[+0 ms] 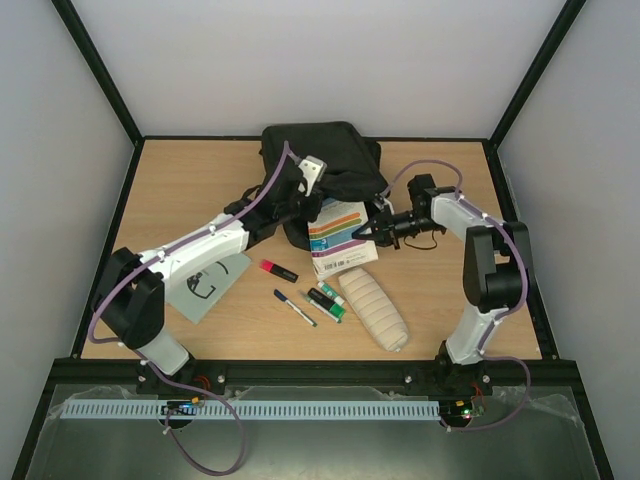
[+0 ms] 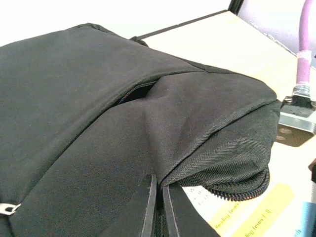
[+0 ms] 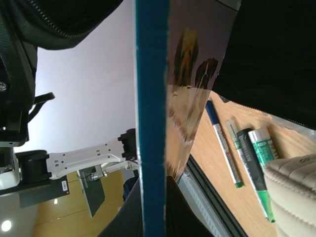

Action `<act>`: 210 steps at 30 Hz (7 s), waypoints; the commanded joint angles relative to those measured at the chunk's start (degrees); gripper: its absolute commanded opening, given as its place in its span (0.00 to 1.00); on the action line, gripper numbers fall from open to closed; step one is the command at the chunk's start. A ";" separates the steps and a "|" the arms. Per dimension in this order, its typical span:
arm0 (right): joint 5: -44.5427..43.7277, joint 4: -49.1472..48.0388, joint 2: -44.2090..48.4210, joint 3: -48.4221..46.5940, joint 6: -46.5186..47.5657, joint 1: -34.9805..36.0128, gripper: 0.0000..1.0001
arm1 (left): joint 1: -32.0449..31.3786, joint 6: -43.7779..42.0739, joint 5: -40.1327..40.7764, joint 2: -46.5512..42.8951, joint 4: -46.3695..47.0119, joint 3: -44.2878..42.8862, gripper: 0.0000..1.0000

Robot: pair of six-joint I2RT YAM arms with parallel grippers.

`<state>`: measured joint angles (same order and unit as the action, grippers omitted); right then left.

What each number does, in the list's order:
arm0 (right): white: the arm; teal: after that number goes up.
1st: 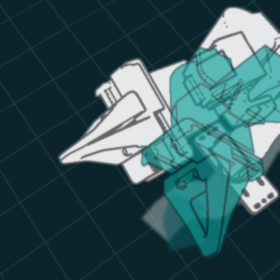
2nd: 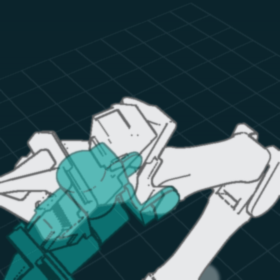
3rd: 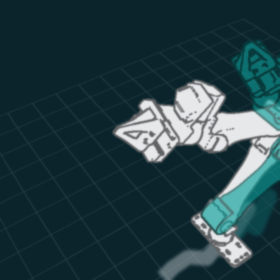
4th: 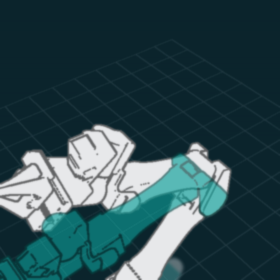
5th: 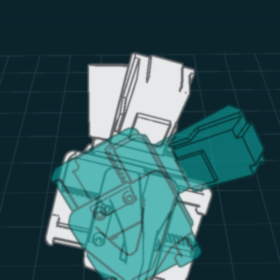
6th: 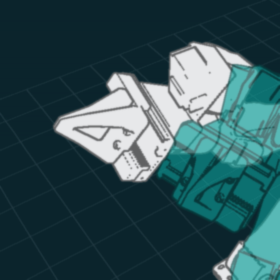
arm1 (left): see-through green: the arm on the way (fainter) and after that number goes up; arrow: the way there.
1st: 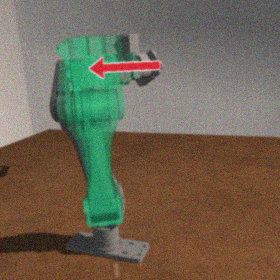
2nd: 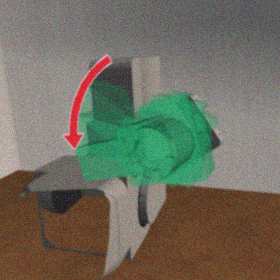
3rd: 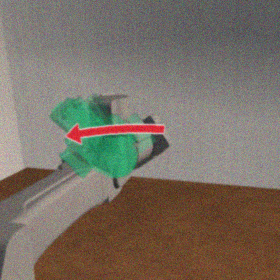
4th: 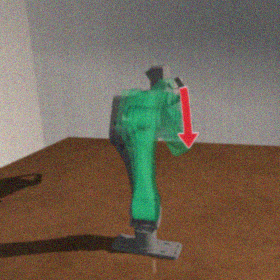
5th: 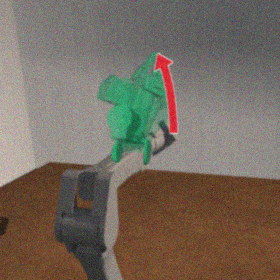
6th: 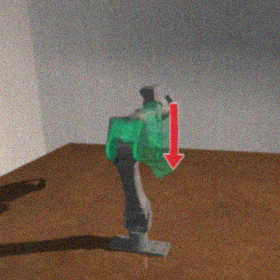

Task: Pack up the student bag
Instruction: Place the book in the student bag, then pick up the book from the student bag.

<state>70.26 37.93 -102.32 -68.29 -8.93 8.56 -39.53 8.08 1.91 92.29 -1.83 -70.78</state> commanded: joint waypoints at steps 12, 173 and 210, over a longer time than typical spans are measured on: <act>-5.14 -29.53 4.63 16.70 -12.60 0.67 0.01 | 4.54 7.32 -5.69 -2.14 10.64 1.15 0.02; -39.86 -15.95 14.80 -1.25 62.37 -5.81 0.70 | 4.51 -10.97 -35.46 8.37 1.00 -2.30 0.02; -55.26 -30.99 9.14 -2.89 25.43 3.67 0.01 | -8.18 12.85 -18.82 -3.74 7.85 15.64 0.54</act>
<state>17.06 9.52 -94.15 -70.37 23.90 12.36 -46.92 15.64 -18.06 84.18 2.74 -57.28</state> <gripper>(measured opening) 0.037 0.548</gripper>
